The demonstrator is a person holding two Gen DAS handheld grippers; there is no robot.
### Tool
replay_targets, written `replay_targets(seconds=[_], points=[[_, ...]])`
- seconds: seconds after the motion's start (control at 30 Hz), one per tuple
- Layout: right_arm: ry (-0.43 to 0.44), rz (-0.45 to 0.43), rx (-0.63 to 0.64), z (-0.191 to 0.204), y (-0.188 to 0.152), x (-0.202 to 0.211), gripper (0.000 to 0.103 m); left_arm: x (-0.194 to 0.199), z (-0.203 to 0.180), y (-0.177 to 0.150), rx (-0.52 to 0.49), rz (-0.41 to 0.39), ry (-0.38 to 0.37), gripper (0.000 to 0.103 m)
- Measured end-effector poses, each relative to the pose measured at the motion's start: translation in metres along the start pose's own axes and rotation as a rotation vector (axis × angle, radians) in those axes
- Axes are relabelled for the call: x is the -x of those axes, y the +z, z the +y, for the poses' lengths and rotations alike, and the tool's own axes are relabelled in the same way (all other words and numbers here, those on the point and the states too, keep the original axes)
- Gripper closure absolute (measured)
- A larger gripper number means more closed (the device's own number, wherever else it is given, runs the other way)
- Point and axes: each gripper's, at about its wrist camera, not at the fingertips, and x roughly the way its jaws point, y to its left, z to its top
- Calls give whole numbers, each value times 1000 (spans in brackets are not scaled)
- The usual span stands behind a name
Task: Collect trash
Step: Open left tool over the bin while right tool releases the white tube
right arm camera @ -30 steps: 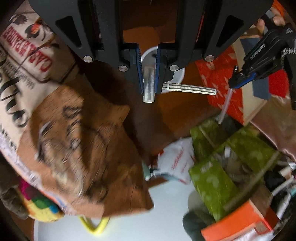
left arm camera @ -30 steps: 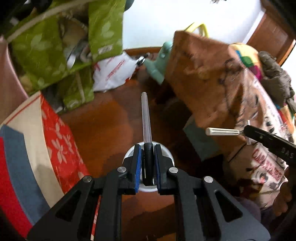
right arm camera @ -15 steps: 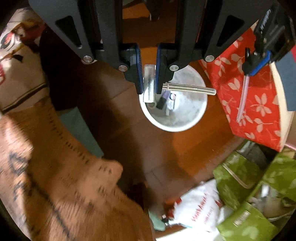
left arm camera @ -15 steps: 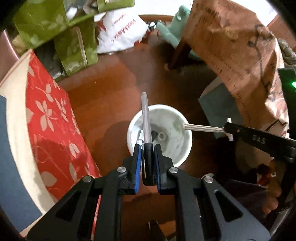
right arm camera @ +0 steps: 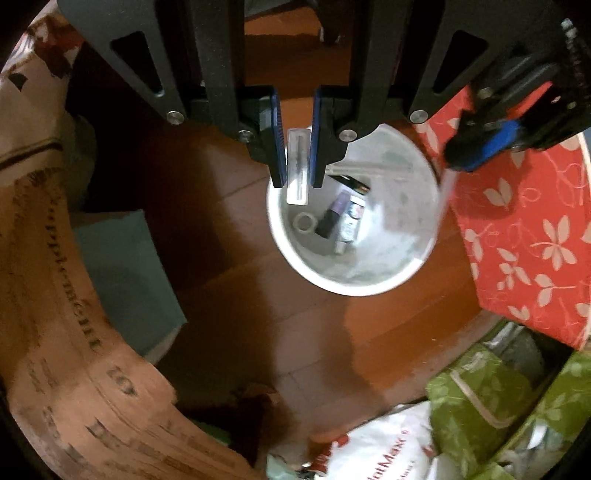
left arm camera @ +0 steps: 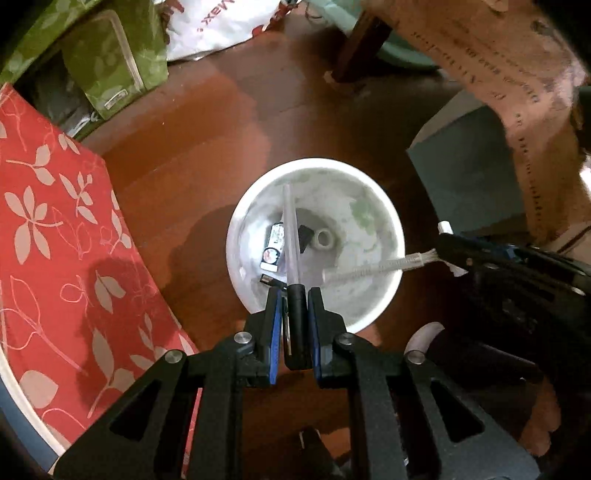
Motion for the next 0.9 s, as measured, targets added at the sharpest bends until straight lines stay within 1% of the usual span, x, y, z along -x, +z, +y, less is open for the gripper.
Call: replay_targets(seconds=[0.07,0.17,0.2,0.3,0.43,0.53,0.57,0.67,0.73,0.8,0.9], points=[[4,8,10,1,0,-2,89,-3,2,2,7,12,-2,91],[49,27,-7,-1,2,-5,78,-3,5,2,17,9,-21,91],[51,20,-17,-2,2,-4,76,-3,4,2,17,7,-23,91],[39,10,-26,-4,3,-2,74,0,2,2,9,4,-18,90],[38,11,-36,-4,3,0,74,5,1,1,12,1,-19,90],[28,-9,-31,-3,2,8,74,17,-1,0,10,-17,-23,90],[27,-16,-29,-4,1,11,73,21,-1,0,8,-24,-21,88],[47,-50,-34,-6,-4,26,74,40,-2,-1,-1,-61,-17,83],[68,-90,-44,-8,-7,42,74,56,-2,-2,-5,-90,-18,81],[82,-148,-55,-12,-11,61,74,73,-3,-3,-8,-124,-20,81],[81,-231,-54,-15,-19,91,74,100,-7,-5,-9,-175,-25,80]])
